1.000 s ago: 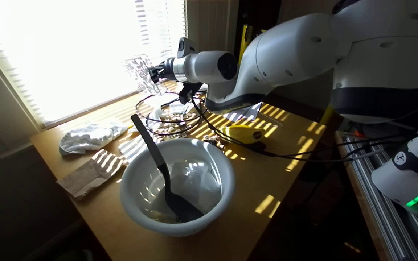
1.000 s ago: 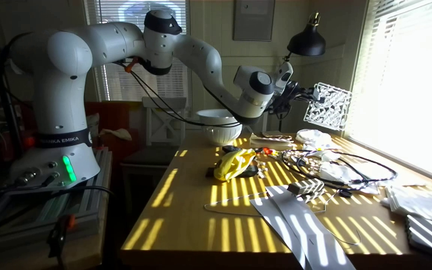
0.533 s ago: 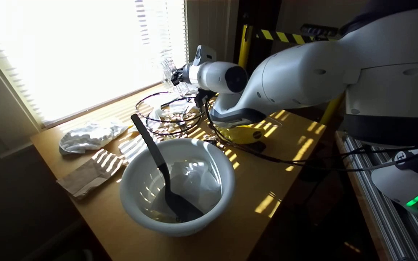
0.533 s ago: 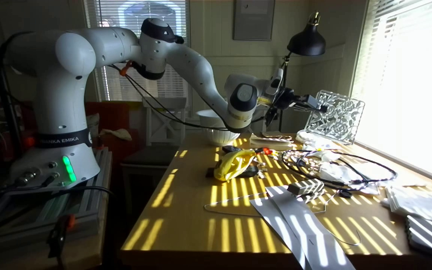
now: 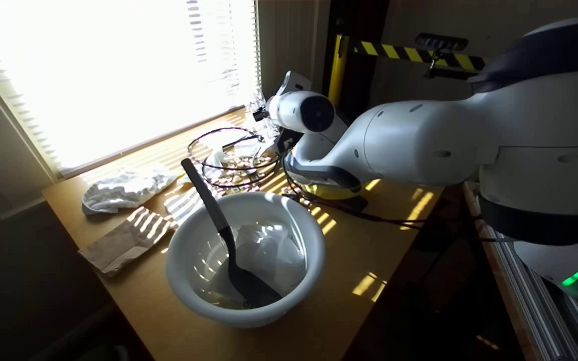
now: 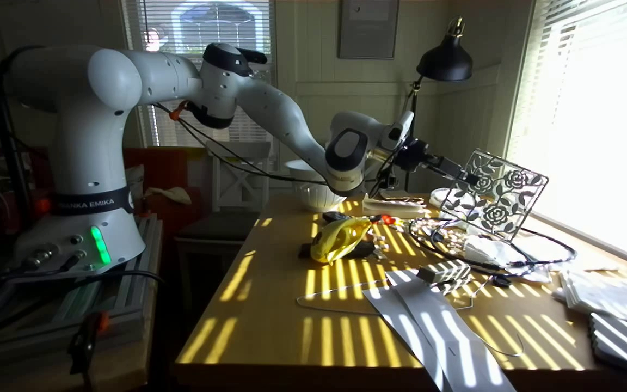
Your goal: Move the cable forward then put the white thing on it
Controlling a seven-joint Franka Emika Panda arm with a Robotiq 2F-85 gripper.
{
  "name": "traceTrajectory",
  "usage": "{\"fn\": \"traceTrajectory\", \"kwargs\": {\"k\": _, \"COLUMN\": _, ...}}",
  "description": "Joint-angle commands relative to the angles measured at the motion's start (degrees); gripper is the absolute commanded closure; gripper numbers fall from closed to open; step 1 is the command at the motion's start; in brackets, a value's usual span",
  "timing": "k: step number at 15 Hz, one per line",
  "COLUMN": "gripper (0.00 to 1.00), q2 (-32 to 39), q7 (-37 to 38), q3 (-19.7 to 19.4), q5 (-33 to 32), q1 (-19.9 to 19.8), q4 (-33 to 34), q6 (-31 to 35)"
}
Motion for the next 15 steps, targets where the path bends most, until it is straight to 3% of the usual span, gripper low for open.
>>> {"fn": "traceTrajectory", "kwargs": {"k": 1, "gripper": 0.99, "q2": 8.2, "q7": 5.7, "q3": -6.9, "q5": 4.7, "q1": 3.3, "q4": -1.5, "q6": -6.8}}
{"fn": "traceTrajectory", "kwargs": {"k": 2, "gripper": 0.99, "q2": 10.4, "q7": 7.6, "q3": -8.4, "q5": 5.0, "q1": 3.5, "q4": -1.8, "q6": -9.5}}
{"fn": "traceTrajectory", "kwargs": {"k": 3, "gripper": 0.99, "q2": 4.4, "q7": 10.6, "q3": -7.4, "q5": -2.8, "q1": 2.7, "q4": -6.8, "q6": -7.4}}
{"fn": "traceTrajectory", "kwargs": {"k": 6, "gripper": 0.99, "q2": 5.1, "q7": 18.6, "q3": -9.3, "q5": -9.7, "q1": 2.3, "q4": -10.4, "q6": -10.0}}
{"fn": "traceTrajectory", "kwargs": {"k": 10, "gripper": 0.99, "q2": 5.0, "q7": 28.8, "q3": -10.4, "q5": -17.9, "q1": 1.6, "q4": -11.6, "q6": -13.2}}
{"fn": "traceTrajectory", "kwargs": {"k": 12, "gripper": 0.99, "q2": 5.0, "q7": 31.3, "q3": -9.5, "q5": -18.4, "q1": 1.2, "q4": -10.3, "q6": -13.4}}
{"fn": "traceTrajectory", "kwargs": {"k": 15, "gripper": 0.97, "q2": 4.7, "q7": 29.1, "q3": -8.2, "q5": -17.2, "q1": 0.7, "q4": -10.1, "q6": -12.6}}
